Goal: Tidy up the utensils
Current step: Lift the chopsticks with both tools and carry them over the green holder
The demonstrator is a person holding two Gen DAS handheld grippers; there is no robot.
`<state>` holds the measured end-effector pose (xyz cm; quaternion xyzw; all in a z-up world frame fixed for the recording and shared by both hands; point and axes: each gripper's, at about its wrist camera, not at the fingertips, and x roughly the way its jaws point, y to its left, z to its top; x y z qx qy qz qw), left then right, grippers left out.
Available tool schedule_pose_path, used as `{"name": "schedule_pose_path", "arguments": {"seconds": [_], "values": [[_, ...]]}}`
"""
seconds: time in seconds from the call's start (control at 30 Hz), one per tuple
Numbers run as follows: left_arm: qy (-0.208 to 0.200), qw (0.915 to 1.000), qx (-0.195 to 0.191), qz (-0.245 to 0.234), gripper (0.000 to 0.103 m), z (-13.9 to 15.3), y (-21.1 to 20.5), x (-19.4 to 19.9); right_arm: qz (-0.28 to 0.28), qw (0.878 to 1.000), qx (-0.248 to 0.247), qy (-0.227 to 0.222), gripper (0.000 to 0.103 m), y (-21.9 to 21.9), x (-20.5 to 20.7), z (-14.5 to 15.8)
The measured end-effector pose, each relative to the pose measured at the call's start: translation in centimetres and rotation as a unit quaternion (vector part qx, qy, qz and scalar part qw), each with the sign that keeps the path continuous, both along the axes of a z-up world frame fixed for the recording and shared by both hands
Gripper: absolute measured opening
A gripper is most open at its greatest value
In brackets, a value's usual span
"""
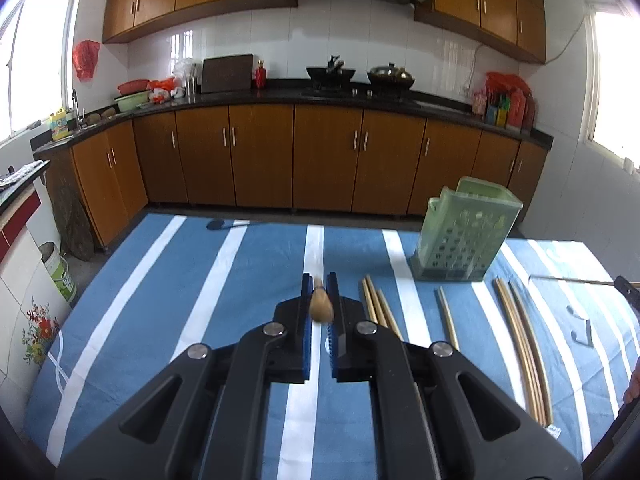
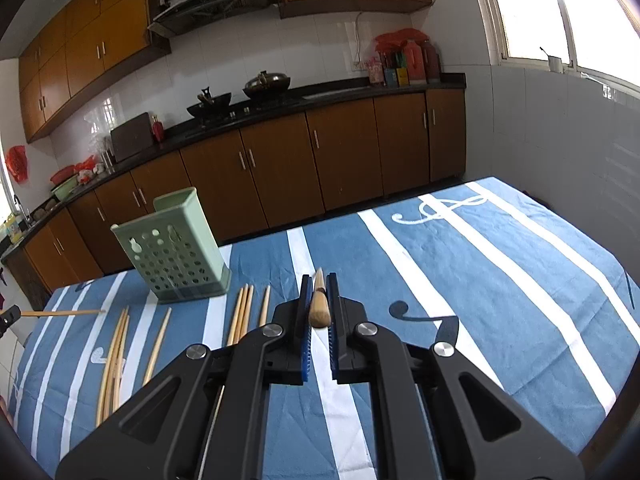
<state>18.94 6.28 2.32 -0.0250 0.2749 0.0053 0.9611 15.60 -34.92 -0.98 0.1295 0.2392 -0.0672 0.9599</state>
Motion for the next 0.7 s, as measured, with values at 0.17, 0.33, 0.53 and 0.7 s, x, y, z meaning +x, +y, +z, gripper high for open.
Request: {"name": "schedule_pose_path", "arguments": {"seconds": [0.17, 0.33, 0.53, 0.7], "values": [[-0.03, 0.9995, -0.001, 0.0, 0.008, 2.3, 0.1, -0.2, 0.003, 1.0, -0.005, -0.019, 0.007, 0.2, 0.0, 1.4], [-0.042, 0.9991, 0.003, 0.0, 0.008, 3.6, 0.0, -0.1, 0.007, 1.0, -0.009, -0.027, 0.007, 0.5, 0.2, 2.1], [-0.044, 0.999, -0.001, 0.003, 0.007, 4.2, 0.1, 0.7, 0.012, 0.999, -0.011, -0.037, 0.007, 0.5, 1.2, 3.5], [-0.069, 0.9976, -0.007, -0.006, 0.007, 7.8, -0.2, 2.4, 0.023, 0.996, -0.012, -0.082, 0.007, 0.5, 2.2, 8.0]]}}
